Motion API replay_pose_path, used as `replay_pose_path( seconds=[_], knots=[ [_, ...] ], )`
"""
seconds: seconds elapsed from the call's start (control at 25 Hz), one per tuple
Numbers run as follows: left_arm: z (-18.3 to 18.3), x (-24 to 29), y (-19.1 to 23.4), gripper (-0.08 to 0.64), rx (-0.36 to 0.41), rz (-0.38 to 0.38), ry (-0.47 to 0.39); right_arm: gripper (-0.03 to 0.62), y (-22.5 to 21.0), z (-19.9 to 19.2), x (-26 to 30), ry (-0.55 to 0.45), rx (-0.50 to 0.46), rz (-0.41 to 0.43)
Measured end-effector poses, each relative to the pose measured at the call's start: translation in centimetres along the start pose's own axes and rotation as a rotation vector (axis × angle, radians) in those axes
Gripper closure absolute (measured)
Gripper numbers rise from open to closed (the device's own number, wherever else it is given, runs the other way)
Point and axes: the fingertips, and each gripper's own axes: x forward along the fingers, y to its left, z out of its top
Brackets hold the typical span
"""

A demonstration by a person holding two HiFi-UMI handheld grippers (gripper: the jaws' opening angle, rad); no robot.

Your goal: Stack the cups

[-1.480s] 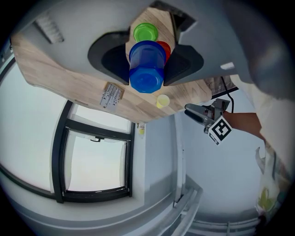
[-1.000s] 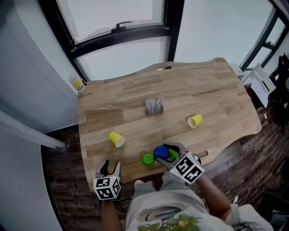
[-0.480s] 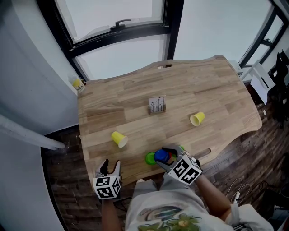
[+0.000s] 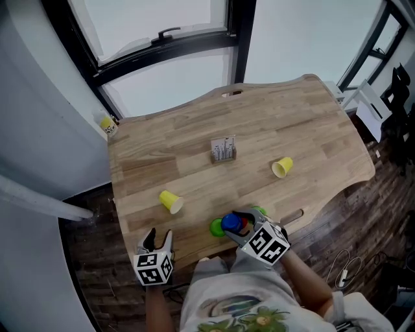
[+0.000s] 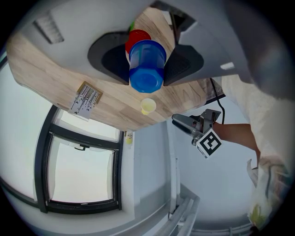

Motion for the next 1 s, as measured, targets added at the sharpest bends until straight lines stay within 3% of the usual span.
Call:
replay_pose_path(
  seconds=[0.56, 0.8, 1.0],
  knots=[
    [0.5, 1.0, 0.2, 0.321, 0.017, -0.02, 0.009, 0.356, 0.0, -1.1, 0.6, 0.036, 0.007, -0.007],
    [0.9, 1.5, -0.1, 0.322, 0.017, -0.026, 0.013, 0.317, 0.5, -1.5, 0.7, 0.062, 0.007, 0.027],
    [1.3, 1.8, -0.3, 0.322, 0.014, -0.023, 0.011, 0.311, 0.4, 0.1, -0.7, -0.003, 0.088, 0.075]
  ],
)
